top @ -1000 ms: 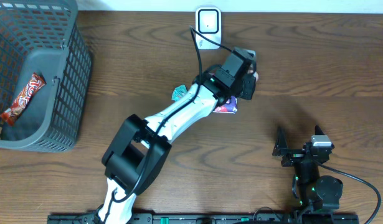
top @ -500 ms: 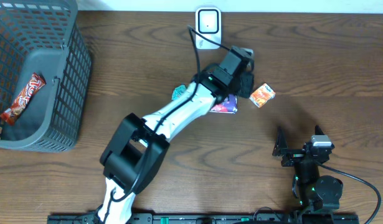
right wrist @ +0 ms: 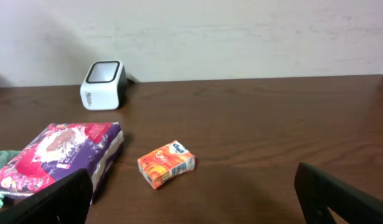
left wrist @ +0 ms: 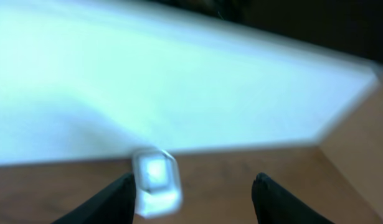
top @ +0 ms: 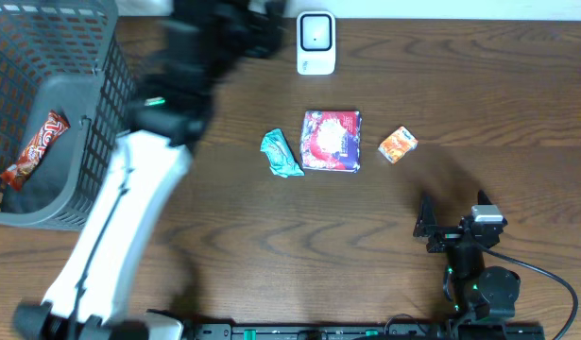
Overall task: Scan the item barcode
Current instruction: 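Carry the orange box right of the purple pack and release, then reach the left gripper into the basket and grasp the orange candy bar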
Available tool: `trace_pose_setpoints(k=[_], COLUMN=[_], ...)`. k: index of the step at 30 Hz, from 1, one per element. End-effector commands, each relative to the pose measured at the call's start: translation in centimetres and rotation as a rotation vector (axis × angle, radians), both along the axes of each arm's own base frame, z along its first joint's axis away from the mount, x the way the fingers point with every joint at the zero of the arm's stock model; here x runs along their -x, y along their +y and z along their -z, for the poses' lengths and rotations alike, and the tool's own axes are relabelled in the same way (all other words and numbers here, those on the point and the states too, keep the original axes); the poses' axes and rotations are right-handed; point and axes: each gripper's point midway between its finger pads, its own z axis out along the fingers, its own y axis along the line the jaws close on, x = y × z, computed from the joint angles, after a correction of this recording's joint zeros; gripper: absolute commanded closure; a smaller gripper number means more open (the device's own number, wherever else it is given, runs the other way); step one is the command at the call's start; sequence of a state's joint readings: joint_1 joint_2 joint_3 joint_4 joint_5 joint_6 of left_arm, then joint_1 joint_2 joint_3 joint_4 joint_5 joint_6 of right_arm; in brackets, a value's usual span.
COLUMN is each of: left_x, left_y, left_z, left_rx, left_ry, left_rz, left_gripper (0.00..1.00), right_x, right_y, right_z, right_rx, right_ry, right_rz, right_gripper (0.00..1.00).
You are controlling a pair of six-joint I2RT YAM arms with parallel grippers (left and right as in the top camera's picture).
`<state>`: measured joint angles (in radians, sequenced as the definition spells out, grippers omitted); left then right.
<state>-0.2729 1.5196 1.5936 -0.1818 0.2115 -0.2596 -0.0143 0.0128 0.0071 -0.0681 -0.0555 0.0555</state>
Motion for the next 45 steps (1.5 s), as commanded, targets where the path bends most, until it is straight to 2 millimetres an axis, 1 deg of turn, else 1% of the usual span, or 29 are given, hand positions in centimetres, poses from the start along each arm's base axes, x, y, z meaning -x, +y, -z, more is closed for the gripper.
trace_pose_setpoints(k=[1,2,4,6,7,8,9,10,12,14,17,22,24,29,33,36,38,42,45], left_x=[0.5,0.5,0.7,1.2,1.8,2.0,2.5,3.0,4.2,5.5,6.8,7.2,7.2,7.7,8.1,8.4,8.6,8.6,8.5], left_y=[6.7,9.9,15.9,21.7,25.9,27.0,29.0,30.7,33.3,35.5,37.8,40.4,41.4,43.7,45.6,46.3,46.5,46.5,46.6], left_z=[-2.9,-3.2,-2.9,-1.6,0.2,0.8,2.3,3.7,6.5,9.3,12.3,16.3,17.9,22.6,25.8,28.1,29.7,32.7,34.7], left_rx=[-0.029,-0.036,-0.057,-0.118,-0.207,-0.239,-0.309,-0.376,-0.508,-0.631,-0.728,-0.794,-0.806,-0.807,-0.796,-0.817,-0.843,-0.862,-0.855], left_ry=[-0.063,-0.063,-0.039,0.009,0.072,0.095,0.148,0.203,0.318,0.434,0.549,0.658,0.697,0.811,0.874,0.913,0.940,0.983,1.007], left_rz=[-0.131,-0.218,-0.393,-0.556,-0.655,-0.674,-0.698,-0.709,-0.694,-0.652,-0.614,-0.565,-0.545,-0.499,-0.485,-0.422,-0.367,-0.288,-0.262], left_gripper=[0.38,0.37,0.37,0.37,0.37,0.34,0.26,0.23,0.21,0.21,0.21,0.21,0.21,0.22,0.22,0.23,0.26,0.27,0.27], right_x=[0.0,0.0,0.0,0.0,0.0,0.0,0.0,0.0,0.0,0.0,0.0,0.0,0.0,0.0,0.0,0.0,0.0,0.0,0.0], right_y=[0.2,0.2,0.2,0.2,0.2,0.2,0.2,0.2,0.2,0.2,0.2,0.2,0.2,0.2,0.2,0.2,0.2,0.2,0.2], right_z=[0.1,0.1,0.1,0.1,0.1,0.1,0.1,0.1,0.1,0.1,0.1,0.1,0.1,0.1,0.1,0.1,0.1,0.1,0.1], right_rx=[0.011,0.011,0.011,0.011,0.011,0.011,0.011,0.011,0.011,0.011,0.011,0.011,0.011,0.011,0.011,0.011,0.011,0.011,0.012], right_ry=[0.003,0.003,0.003,0.003,0.003,0.003,0.003,0.003,0.003,0.003,0.003,0.003,0.003,0.003,0.003,0.003,0.003,0.003,0.003], right_rz=[-0.009,-0.009,-0.009,-0.009,-0.009,-0.009,-0.009,-0.009,-0.009,-0.009,-0.009,-0.009,-0.009,-0.009,-0.009,-0.009,-0.009,-0.009,-0.009], right_gripper=[0.01,0.01,0.01,0.01,0.01,0.01,0.01,0.01,0.01,0.01,0.01,0.01,0.01,0.01,0.01,0.01,0.01,0.01,0.01])
